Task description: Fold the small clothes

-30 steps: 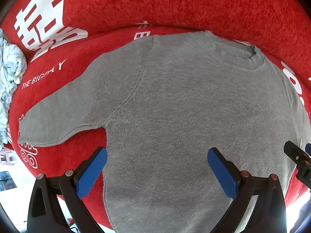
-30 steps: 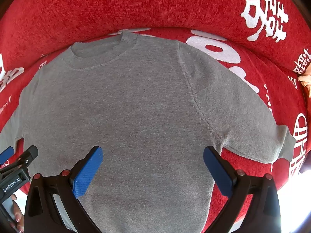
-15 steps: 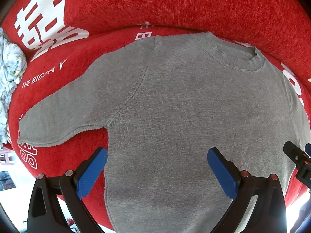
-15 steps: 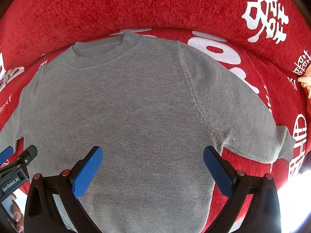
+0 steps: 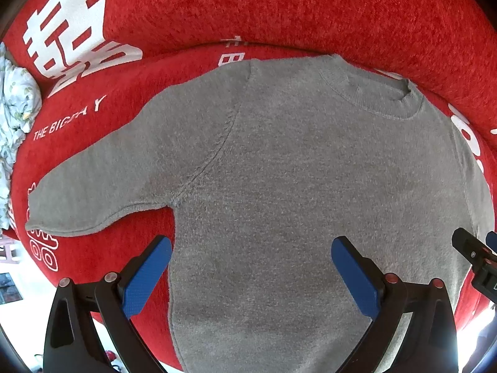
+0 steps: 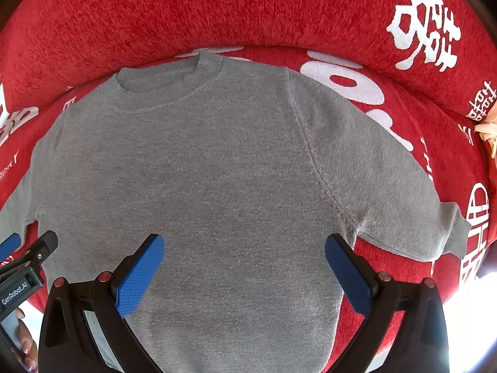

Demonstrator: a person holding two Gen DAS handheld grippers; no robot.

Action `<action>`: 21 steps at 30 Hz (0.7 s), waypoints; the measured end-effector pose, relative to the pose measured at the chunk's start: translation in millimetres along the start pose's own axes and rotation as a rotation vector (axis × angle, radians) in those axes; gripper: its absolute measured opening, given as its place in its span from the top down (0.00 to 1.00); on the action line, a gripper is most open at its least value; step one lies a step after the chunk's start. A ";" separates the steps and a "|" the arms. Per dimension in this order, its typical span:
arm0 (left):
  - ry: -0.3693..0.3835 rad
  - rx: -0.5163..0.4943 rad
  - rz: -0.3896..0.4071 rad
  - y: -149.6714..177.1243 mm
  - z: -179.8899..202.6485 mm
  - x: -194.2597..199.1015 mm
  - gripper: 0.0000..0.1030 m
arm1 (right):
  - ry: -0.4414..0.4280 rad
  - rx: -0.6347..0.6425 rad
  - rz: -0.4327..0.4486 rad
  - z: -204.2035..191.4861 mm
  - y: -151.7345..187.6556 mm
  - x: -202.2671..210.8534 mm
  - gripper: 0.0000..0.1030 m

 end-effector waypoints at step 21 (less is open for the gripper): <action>0.151 0.164 0.037 -9.9 -57.6 1.3 0.00 | -0.093 0.065 0.046 -41.6 -7.6 17.7 0.00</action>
Point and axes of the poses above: each gripper's, at about its wrist camera, not at the fingertips, and x roughly against the way its jaws point, z to its right, y to its underside, the point moved 6 cm from there along -x, roughly the way its jaws point, and after that the axes turned 12 degrees about x, right-handed, at the moved point
